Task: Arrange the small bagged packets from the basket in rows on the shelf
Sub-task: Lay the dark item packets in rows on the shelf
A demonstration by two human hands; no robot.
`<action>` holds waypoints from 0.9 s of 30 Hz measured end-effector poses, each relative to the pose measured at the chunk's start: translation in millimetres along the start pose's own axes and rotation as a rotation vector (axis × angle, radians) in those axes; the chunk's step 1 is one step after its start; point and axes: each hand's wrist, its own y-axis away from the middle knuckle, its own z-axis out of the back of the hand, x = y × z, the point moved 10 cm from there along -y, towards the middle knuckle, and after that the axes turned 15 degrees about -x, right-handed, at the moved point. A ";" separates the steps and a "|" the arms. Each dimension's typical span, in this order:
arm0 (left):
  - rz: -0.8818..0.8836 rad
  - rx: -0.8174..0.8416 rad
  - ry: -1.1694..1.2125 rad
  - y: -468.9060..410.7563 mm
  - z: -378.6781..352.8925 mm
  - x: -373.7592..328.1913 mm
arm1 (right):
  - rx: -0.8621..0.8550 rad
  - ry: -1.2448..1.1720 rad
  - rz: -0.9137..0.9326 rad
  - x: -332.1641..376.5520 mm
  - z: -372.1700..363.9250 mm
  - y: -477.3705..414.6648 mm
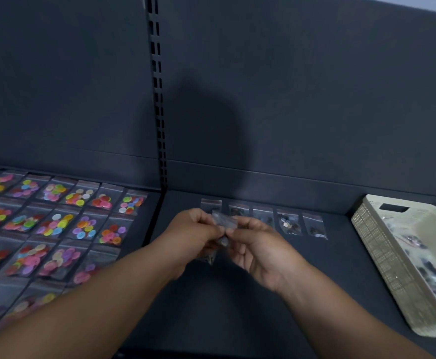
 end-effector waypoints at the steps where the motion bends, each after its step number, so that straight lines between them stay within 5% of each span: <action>1: 0.008 0.034 -0.022 1.0 -5.4 1.9 | -0.039 -0.003 0.014 3.4 7.1 -1.6; 4: -0.081 0.008 -0.173 -4.1 -3.5 3.2 | -0.174 0.186 0.075 8.1 33.0 -8.2; 7: -0.410 -0.087 -0.564 -7.6 6.0 -8.3 | -0.217 0.610 0.206 6.4 52.1 -15.6; 11: -0.742 -0.039 -0.885 1.9 -6.7 -9.4 | -0.291 1.249 0.809 37.1 47.8 -3.7; 13: -0.811 -0.014 -0.916 4.9 -10.7 -6.3 | -0.178 1.279 0.992 38.3 34.3 8.3; 17: -0.817 0.040 -0.959 3.3 -12.8 6.7 | 0.094 1.421 1.017 6.5 22.9 9.5; 27: -0.846 0.035 -0.937 0.1 -21.9 2.0 | 0.112 1.442 1.042 7.1 17.2 6.1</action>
